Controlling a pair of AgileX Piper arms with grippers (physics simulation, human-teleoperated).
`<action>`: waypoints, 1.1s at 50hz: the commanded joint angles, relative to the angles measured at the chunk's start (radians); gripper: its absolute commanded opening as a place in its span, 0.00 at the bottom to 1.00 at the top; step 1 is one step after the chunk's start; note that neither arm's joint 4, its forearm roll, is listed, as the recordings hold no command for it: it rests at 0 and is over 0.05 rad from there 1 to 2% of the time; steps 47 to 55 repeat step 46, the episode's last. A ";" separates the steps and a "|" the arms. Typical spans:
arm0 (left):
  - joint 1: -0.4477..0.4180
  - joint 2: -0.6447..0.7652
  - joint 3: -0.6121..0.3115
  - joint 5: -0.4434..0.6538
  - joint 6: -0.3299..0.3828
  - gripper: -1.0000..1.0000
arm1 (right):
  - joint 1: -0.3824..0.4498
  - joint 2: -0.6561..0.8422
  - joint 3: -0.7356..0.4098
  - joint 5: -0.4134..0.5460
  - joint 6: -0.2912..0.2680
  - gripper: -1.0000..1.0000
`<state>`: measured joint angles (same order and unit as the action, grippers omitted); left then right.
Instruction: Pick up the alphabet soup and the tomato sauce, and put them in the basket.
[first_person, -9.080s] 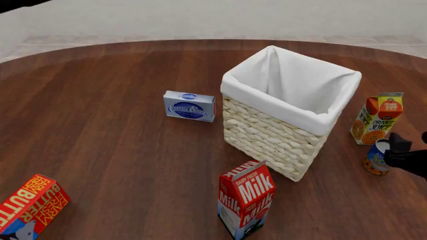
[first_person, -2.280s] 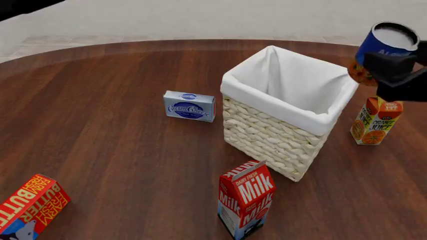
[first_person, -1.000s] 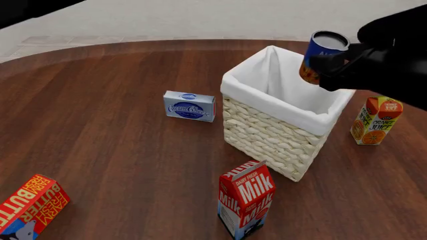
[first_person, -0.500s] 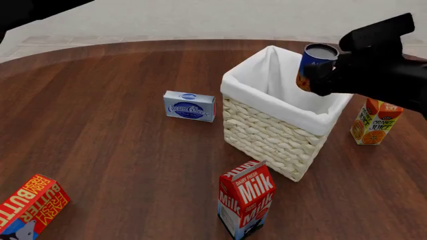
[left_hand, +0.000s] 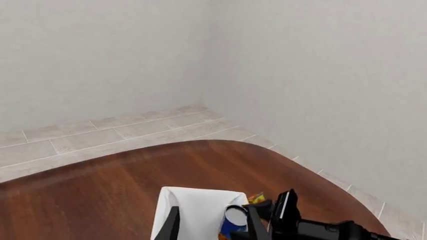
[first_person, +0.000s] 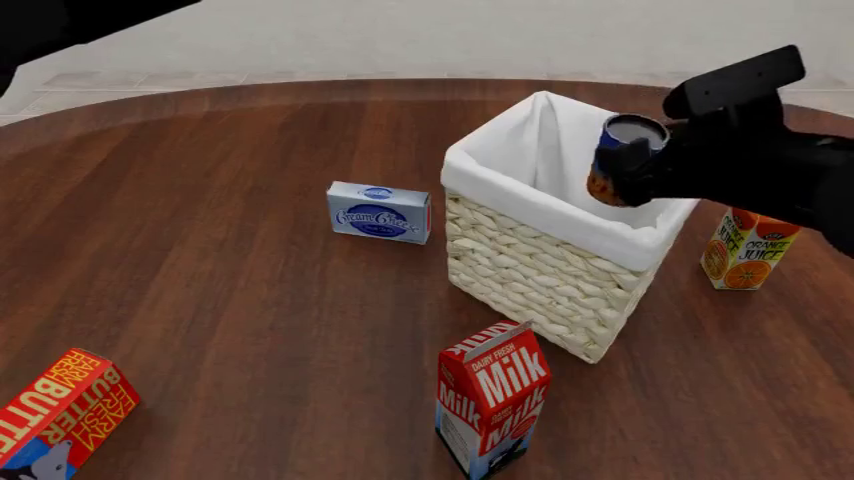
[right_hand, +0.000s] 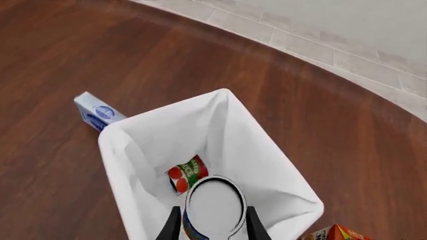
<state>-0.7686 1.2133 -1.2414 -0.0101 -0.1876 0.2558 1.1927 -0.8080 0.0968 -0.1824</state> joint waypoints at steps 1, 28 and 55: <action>0.002 -0.001 0.004 -0.002 -0.001 1.00 | -0.010 0.000 -0.006 -0.001 0.013 1.00; 0.003 -0.002 0.010 -0.009 -0.005 1.00 | 0.010 -0.025 -0.016 0.016 0.019 1.00; -0.002 0.003 -0.008 0.002 0.002 1.00 | 0.005 -0.103 -0.050 0.066 0.025 1.00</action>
